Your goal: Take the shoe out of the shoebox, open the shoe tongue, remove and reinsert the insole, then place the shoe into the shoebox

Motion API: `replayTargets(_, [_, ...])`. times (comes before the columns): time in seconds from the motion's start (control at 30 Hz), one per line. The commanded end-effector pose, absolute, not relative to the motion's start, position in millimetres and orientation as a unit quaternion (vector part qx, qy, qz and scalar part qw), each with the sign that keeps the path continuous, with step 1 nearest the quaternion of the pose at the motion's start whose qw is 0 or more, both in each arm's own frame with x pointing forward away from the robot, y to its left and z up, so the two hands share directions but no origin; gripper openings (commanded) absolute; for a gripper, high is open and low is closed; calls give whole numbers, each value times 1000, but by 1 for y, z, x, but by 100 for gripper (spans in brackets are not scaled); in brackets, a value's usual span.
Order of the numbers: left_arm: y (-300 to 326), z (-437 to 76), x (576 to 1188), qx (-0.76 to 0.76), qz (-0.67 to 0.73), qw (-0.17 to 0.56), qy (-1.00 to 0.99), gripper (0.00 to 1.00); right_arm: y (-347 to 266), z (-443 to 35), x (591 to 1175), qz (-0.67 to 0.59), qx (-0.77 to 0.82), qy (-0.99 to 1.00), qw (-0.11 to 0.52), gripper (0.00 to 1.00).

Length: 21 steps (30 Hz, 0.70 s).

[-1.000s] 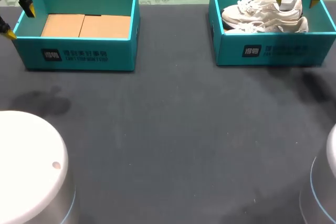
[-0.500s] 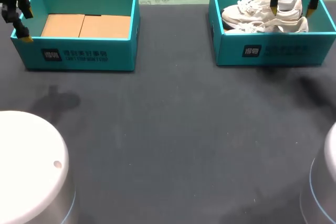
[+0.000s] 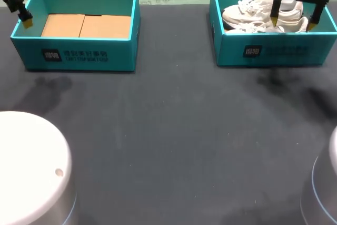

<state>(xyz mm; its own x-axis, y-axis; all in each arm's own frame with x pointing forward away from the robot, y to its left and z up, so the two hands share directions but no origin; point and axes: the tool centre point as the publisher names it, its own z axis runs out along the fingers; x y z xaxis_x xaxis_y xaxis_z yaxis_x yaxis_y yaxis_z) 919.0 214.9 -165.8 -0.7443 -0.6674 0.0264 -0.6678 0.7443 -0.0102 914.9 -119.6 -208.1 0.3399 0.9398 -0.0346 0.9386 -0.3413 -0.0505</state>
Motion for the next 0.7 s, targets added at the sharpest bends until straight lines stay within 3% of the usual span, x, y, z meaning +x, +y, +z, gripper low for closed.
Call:
replayTargets(0.03, [213, -164, 926, 570, -5, 48, -820, 100, -122, -209, 912, 23, -819, -574, 12, 100])
replayTargets(0.13, [213, -164, 926, 570, -5, 48, -820, 100, -122, -209, 912, 23, -819, -574, 12, 100])
replayTargets(0.4, [204, -175, 922, 737, -39, 40, -674, 100, -115, -215, 901, 22, -819, -574, 18, 100])
replayTargets(0.7, [218, -180, 929, 783, -18, 11, -622, 100, -107, -222, 882, 18, -816, -576, 34, 100])
